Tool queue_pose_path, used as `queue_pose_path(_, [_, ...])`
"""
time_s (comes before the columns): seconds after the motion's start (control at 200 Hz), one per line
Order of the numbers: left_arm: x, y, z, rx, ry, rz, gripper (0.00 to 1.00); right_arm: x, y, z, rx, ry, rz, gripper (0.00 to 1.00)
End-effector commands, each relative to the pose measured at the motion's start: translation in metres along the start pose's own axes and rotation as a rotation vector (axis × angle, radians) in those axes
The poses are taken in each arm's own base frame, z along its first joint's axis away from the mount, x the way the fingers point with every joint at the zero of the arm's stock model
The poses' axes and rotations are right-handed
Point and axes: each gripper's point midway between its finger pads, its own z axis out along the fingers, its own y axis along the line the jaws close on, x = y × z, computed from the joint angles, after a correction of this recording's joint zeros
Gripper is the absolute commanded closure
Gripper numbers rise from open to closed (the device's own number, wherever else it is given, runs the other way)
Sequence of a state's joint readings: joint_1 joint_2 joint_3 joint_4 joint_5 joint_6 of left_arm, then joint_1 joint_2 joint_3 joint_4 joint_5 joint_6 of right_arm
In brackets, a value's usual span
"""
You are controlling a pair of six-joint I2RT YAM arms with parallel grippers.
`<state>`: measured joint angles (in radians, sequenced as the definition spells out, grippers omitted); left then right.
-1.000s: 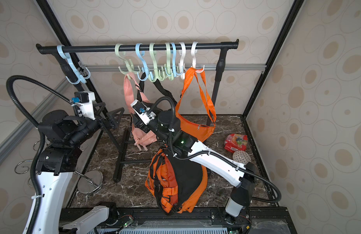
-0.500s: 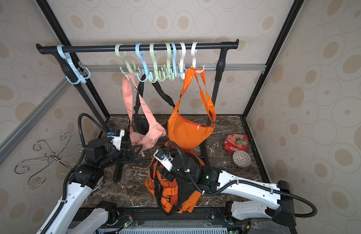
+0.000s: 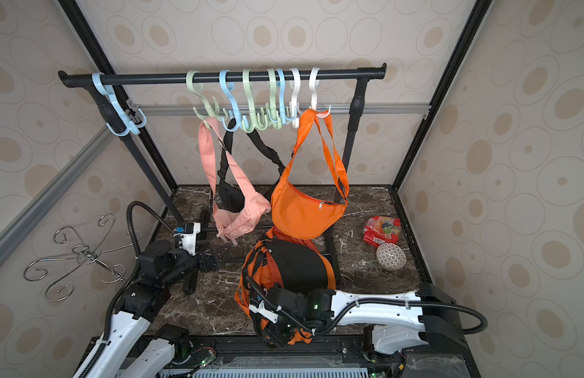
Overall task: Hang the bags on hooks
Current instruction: Pick up the bag from the bag.
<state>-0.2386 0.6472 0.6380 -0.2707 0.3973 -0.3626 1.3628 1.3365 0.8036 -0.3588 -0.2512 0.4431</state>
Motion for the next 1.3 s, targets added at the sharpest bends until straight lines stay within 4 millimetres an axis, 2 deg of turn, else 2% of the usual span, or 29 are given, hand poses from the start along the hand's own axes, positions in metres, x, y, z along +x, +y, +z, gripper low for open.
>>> queue_pose_path(0.0, [-0.009,-0.001,-0.008,-0.020,-0.031,0.010,0.00,-0.012,0.015,0.020,-0.083,-0.015,0.066,0.61])
queue_pose_path(0.125, [-0.013,0.001,-0.015,-0.049,-0.039,0.022,0.00,-0.014,0.024,0.042,-0.107,0.015,0.052,0.63])
queue_pose_path(0.29, [-0.013,0.002,-0.017,-0.056,-0.048,0.016,0.00,-0.024,0.027,0.055,-0.108,0.004,0.043,0.64])
queue_pose_path(0.325, [-0.014,0.002,-0.016,-0.055,-0.050,0.015,0.00,-0.026,0.024,0.057,-0.092,0.001,0.042,0.67])
queue_pose_path(0.36, [-0.015,0.002,-0.016,-0.056,-0.054,0.014,0.00,-0.027,0.020,0.058,-0.064,0.002,0.039,0.73])
queue_pose_path(0.415, [-0.018,0.001,-0.018,-0.057,-0.064,0.018,0.00,-0.033,0.013,0.056,-0.006,-0.010,0.035,0.90])
queue_pose_path(0.47, [-0.022,0.000,-0.020,-0.060,-0.074,0.028,0.00,-0.040,0.008,0.050,0.034,-0.032,0.023,1.00])
queue_pose_path(0.645, [-0.038,-0.007,-0.024,-0.051,-0.096,0.073,0.00,-0.060,0.004,0.018,0.128,-0.117,-0.049,1.00])
queue_pose_path(0.71, [-0.044,-0.021,-0.027,0.022,-0.119,0.102,0.00,-0.071,0.003,-0.005,0.158,-0.148,-0.083,1.00])
queue_pose_path(0.765, [-0.050,-0.042,-0.033,0.129,-0.149,0.138,0.00,-0.083,0.007,-0.034,0.151,-0.187,-0.122,1.00])
queue_pose_path(0.905, [-0.076,-0.089,-0.068,0.320,-0.272,0.257,0.00,-0.119,0.013,-0.134,0.132,-0.383,-0.206,1.00])
queue_pose_path(0.975, [-0.086,-0.094,-0.084,0.298,-0.323,0.344,0.00,-0.132,0.014,-0.183,0.109,-0.462,-0.226,1.00])
queue_pose_path(1.095, [-0.096,-0.092,-0.094,0.223,-0.345,0.476,0.00,-0.155,0.017,-0.248,0.091,-0.578,-0.271,1.00])
queue_pose_path(1.215, [-0.111,-0.100,-0.105,0.212,-0.389,0.562,0.00,-0.172,0.034,-0.294,0.029,-0.648,-0.328,1.00])
queue_pose_path(1.296, [-0.118,-0.105,-0.103,0.227,-0.386,0.604,0.00,-0.180,0.045,-0.318,0.011,-0.684,-0.367,1.00])
